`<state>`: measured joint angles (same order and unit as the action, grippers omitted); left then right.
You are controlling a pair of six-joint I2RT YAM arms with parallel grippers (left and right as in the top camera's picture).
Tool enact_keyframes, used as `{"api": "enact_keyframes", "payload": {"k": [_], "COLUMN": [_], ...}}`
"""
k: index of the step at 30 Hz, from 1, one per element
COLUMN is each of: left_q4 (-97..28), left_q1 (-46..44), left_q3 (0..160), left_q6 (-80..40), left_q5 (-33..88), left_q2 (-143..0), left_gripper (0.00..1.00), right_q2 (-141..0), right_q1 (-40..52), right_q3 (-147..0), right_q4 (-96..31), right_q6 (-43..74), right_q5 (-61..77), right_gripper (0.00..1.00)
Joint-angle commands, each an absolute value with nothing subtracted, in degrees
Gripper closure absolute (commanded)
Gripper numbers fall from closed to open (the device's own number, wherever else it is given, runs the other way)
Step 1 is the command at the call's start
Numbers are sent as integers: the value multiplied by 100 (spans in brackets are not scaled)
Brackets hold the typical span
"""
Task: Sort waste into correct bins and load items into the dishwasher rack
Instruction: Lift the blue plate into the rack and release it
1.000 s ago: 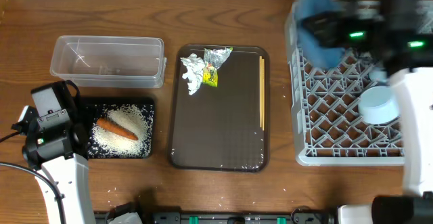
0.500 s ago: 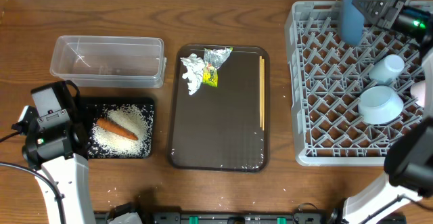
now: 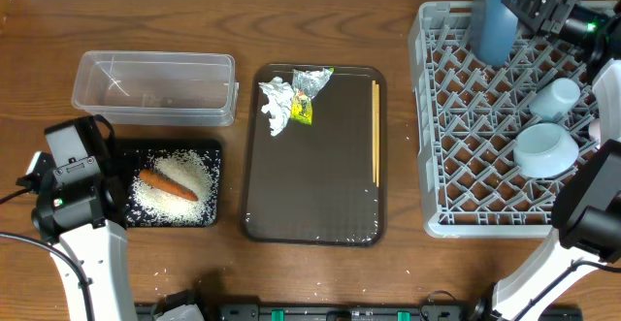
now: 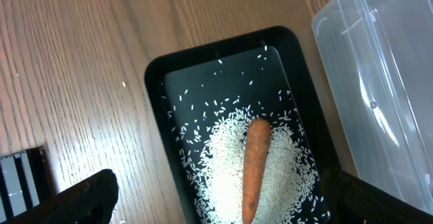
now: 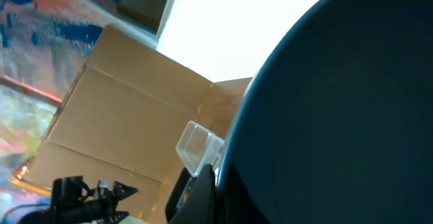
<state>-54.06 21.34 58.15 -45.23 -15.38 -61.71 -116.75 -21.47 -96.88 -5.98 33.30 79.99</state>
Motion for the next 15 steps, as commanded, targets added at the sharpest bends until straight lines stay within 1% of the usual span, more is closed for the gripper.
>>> {"api": "enact_keyframes", "payload": {"k": [1, 5, 13, 14, 15], "left_q4": [-5439, -5439, -5439, -5439, -5439], "left_q1": [2163, 2163, 2163, 2163, 2163], "left_q3": [5883, 5883, 5883, 5883, 5883], "left_q6": [-4598, -4595, -4595, -4595, -4595], "left_q5": [-1588, -1588, -1588, -1588, -1588], "left_q2": [-6136, -6136, -6136, -6136, -6136], "left_gripper": [2, 2, 2, 2, 2], "right_q2": [-11732, -11732, -11636, -11601, -11559], "right_q1": [-2322, -2425, -2840, -2899, -2958], "right_q3": [-9760, -9760, -9760, -9760, -9760], "right_q4": [-895, -1188, -1249, -1253, -1271], "right_q6": [3468, 3465, 3474, 3476, 3476], "right_q5": [7902, 7725, 7734, 7723, 7684], "right_gripper": [99, 99, 99, 96, 91]}}
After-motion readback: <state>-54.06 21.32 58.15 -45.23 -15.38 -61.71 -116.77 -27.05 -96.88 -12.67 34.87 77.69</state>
